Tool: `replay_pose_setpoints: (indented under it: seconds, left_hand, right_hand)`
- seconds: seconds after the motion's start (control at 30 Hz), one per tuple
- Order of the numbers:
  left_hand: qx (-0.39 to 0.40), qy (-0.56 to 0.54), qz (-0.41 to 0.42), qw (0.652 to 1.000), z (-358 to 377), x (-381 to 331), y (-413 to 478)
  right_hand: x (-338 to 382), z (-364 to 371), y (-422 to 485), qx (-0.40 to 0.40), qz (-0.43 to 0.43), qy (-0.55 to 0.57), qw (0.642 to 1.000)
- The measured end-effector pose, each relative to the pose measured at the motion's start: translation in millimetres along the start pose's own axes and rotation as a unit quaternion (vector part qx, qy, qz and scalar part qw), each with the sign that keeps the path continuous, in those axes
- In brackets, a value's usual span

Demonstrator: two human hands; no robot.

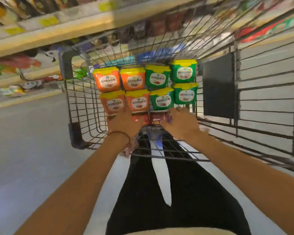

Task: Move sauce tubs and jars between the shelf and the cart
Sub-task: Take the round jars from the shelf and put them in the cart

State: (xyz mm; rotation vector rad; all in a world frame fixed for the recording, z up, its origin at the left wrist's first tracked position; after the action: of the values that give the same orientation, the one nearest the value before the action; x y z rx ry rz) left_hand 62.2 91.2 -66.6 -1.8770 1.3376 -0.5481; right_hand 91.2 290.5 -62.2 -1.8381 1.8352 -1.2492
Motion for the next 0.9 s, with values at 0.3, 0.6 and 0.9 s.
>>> replay_pose_setpoints:
  seconds: [0.3, 0.6, 0.9]
  left_hand:
    - [0.139, -0.027, -0.058, 0.988, 83.7, 25.2, 76.7]
    - [0.089, -0.051, -0.054, 0.993, 91.7, 38.5, 102.0]
    - [0.09, -0.027, -0.063, 0.994, 94.4, 29.6, 102.9]
  right_hand:
    - [-41.0, 79.6, 58.3, 0.069, 0.111, 0.088, 0.988]
    - [-71.2, 130.1, 90.1, 0.034, 0.205, 0.324, 0.923]
    - [-76.4, 126.6, 87.3, -0.009, 0.242, 0.285, 0.928]
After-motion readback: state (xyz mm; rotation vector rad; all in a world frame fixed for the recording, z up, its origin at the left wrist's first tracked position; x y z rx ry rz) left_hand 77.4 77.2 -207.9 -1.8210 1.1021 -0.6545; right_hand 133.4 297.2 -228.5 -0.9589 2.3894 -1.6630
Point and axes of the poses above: each hand's wrist, its own y-axis towards the middle knuckle, its own z-axis out of the palm, x = y × z, the point moved 8 cm from there along y, towards the middle knuckle, and after that the axes turned 11 degrees about -z, right-handed, at the moved point
